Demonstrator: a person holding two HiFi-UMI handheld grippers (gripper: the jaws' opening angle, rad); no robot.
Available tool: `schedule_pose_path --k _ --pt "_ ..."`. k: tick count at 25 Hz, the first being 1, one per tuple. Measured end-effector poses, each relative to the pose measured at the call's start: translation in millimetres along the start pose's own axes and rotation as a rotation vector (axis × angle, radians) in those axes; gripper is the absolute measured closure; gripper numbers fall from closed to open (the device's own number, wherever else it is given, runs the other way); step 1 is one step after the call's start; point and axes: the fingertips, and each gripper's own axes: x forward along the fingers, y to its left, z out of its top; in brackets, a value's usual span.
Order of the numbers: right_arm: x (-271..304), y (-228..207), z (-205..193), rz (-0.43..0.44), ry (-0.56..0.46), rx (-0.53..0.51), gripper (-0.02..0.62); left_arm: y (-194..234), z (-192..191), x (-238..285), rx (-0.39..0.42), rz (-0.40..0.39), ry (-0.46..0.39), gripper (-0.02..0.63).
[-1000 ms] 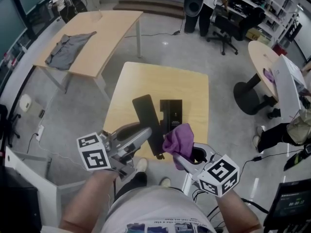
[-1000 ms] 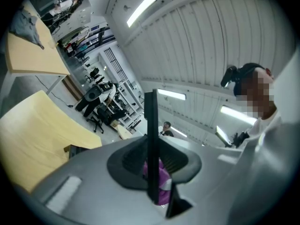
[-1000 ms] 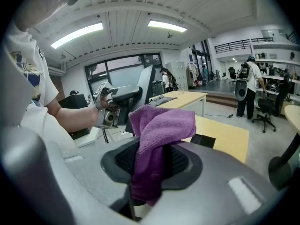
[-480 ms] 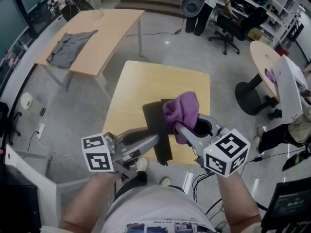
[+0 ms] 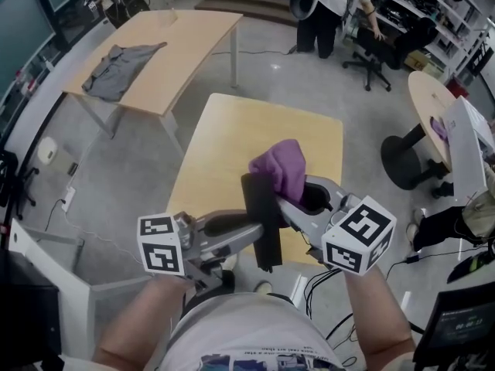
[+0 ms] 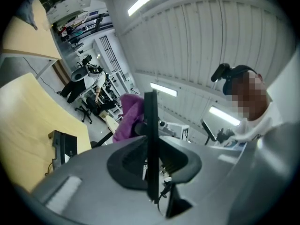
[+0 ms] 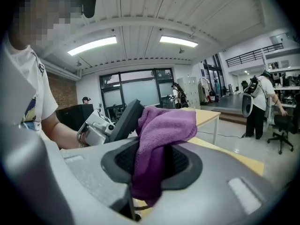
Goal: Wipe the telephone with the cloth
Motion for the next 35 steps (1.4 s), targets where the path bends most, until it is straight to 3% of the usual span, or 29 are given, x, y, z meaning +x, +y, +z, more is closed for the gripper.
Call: schedule_pose_path --k 12,35 --pt "-8 17 -45 0.075 0.100 -0.015 0.482 4 14 2 0.004 -0.010 -0.013 0.525" --pt "-39 48 -143 0.058 0.290 0.099 0.480 31 29 1 -0.009 -0.001 0.003 0.525"
